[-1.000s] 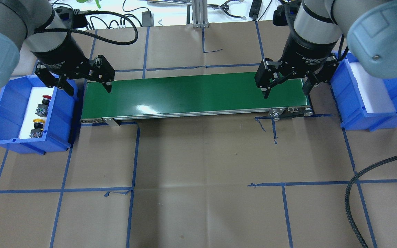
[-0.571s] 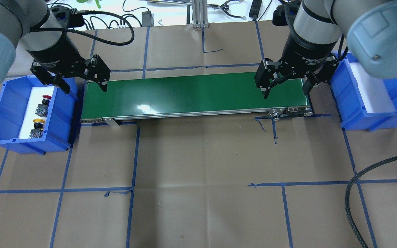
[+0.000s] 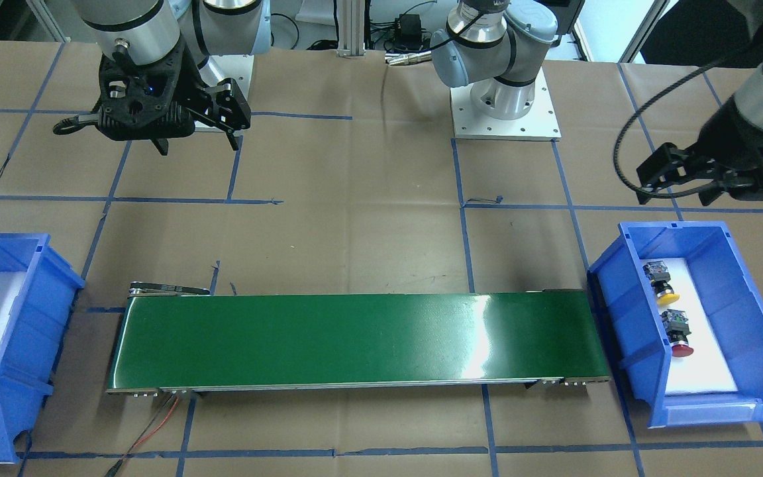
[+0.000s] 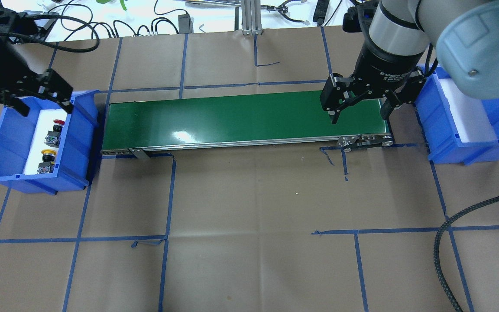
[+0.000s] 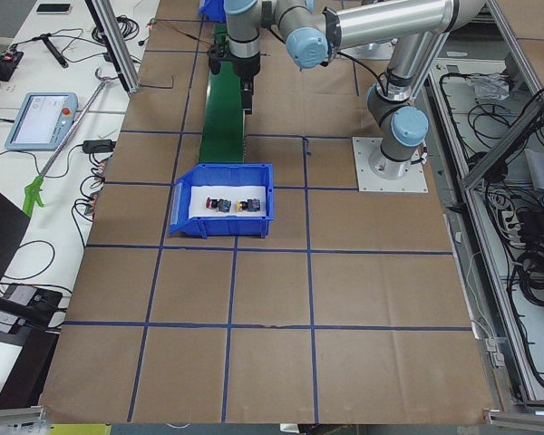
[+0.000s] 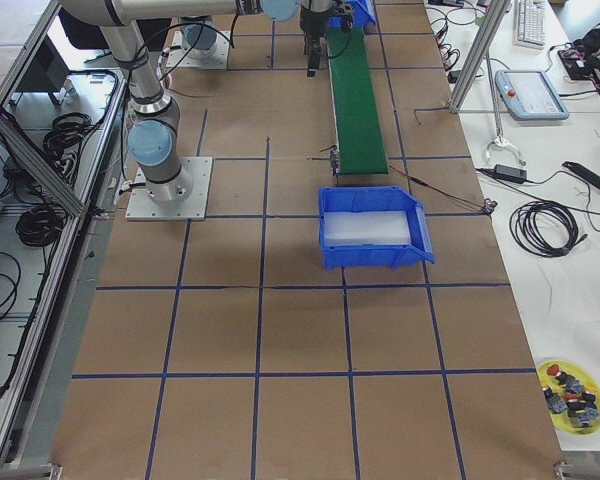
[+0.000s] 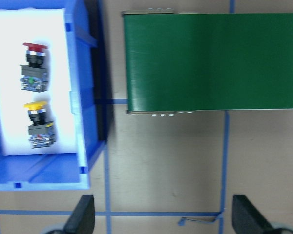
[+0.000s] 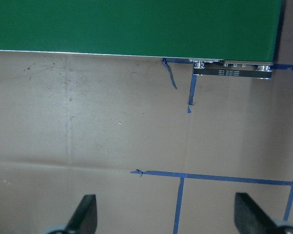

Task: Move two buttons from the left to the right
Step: 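Move the left gripper over the bin and lower toward the yellow button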

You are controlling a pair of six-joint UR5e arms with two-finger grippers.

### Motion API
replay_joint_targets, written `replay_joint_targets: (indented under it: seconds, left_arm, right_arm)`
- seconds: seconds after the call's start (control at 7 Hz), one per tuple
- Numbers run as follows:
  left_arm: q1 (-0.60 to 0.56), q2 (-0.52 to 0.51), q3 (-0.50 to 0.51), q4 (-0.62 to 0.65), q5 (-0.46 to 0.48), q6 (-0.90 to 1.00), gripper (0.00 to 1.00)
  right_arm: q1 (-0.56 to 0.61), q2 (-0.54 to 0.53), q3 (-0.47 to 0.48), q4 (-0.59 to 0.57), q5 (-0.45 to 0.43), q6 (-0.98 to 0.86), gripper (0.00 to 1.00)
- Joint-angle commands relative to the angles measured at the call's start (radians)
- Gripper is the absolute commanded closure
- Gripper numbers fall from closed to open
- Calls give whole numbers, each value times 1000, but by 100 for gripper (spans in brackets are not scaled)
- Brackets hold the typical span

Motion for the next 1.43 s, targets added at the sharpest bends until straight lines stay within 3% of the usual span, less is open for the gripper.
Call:
replay_joint_targets:
  seconds: [0.0, 0.43, 1.0, 1.29]
  left_arm:
    - [184, -44, -19, 48, 0, 173, 0]
    - [204, -87, -27, 97, 0, 196, 0]
    - [195, -134, -218, 397, -13, 192, 0]
    - [191, -183, -263, 491, -14, 192, 0]
  right_arm:
    - [-1, 0, 0, 0, 0, 0, 0]
    - [0, 0, 0, 0, 0, -2, 0]
    - [0, 1, 0, 0, -1, 0, 0]
    - [0, 1, 0, 0, -1, 0, 0]
